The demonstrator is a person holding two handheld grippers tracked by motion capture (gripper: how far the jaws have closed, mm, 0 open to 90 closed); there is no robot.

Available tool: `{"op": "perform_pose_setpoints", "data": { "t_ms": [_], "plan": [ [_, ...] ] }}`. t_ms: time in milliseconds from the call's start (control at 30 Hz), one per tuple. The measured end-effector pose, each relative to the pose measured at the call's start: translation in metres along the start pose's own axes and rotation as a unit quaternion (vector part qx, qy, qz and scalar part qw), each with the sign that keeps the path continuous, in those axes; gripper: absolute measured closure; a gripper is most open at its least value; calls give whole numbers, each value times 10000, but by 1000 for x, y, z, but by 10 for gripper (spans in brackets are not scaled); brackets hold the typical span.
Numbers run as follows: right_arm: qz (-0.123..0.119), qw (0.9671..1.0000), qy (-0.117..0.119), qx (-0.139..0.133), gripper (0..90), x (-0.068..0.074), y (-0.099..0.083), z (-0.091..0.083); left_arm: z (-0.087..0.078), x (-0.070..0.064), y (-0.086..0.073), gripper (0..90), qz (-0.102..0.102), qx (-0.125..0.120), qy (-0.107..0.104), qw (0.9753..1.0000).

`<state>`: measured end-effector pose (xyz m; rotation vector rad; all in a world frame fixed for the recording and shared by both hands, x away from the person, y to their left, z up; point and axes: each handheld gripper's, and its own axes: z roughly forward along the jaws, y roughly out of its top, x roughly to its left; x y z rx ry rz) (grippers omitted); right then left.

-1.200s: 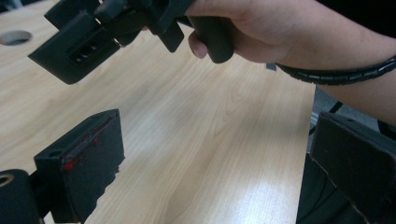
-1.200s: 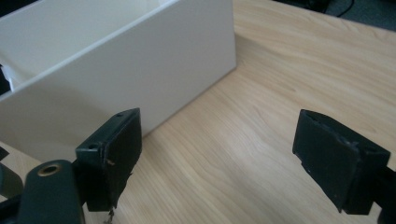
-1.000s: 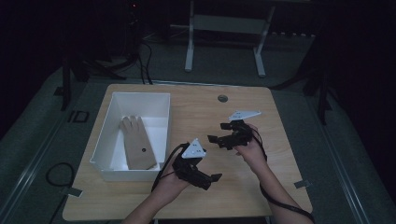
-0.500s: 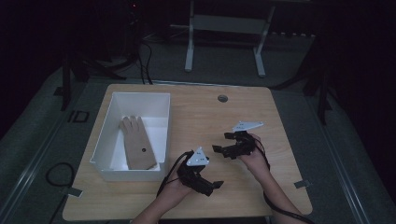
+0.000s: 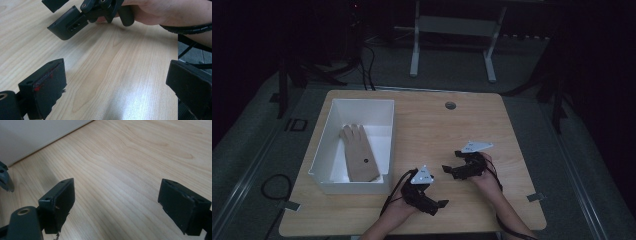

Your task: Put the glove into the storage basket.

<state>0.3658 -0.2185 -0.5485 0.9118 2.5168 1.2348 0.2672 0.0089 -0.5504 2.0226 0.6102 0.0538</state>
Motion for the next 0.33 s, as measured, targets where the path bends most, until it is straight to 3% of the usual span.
{"op": "perform_pose_setpoints", "data": {
  "t_ms": [333],
  "plan": [
    [-4, 10000, -13, 31, 140, -1, -2, 1, 1, 4, -2, 33, 1, 27, 56, 10000]
  ]
}}
